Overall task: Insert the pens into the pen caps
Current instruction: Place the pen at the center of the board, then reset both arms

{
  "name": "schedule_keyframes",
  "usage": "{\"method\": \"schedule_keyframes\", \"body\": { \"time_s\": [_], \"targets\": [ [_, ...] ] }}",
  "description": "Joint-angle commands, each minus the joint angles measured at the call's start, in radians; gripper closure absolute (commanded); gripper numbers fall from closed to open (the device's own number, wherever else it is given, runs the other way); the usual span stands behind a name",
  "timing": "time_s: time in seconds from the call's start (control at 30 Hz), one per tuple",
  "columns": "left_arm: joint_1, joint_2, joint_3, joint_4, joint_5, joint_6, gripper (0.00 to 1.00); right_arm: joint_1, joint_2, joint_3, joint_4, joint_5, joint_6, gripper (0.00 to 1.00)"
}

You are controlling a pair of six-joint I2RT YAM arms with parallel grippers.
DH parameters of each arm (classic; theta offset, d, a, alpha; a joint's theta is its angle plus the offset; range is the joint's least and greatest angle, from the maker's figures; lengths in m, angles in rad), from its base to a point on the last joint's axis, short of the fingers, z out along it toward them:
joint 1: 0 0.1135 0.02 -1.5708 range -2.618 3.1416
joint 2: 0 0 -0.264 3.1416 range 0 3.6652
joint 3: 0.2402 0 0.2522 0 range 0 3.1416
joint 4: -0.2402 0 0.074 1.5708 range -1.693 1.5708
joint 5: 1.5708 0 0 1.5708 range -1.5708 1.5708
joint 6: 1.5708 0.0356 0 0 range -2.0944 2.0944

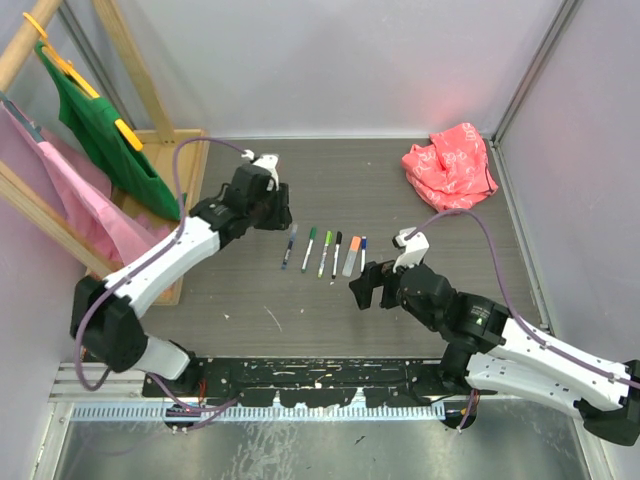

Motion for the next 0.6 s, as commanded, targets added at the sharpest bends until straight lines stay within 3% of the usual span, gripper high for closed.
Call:
{"method": "schedule_keyframes", "body": {
  "time_s": [0.0,0.2,0.57],
  "targets": [
    [0.003,-0.158,-0.046,0.025,0.076,0.04,0.51,-0.002,-0.031,0.076,0.036,0.094,-0.059,0.01],
    [0.003,-0.422,-0.151,0.027,0.088,0.041,0.45,-0.002,-0.075,0.116,0.007,0.153,-0.111,0.01],
    [0.003,-0.786,-0.298,-0.117,0.028,-0.024,0.32,-0.002,-0.092,0.143,-0.059,0.243,-0.113,0.01]
  ]
}}
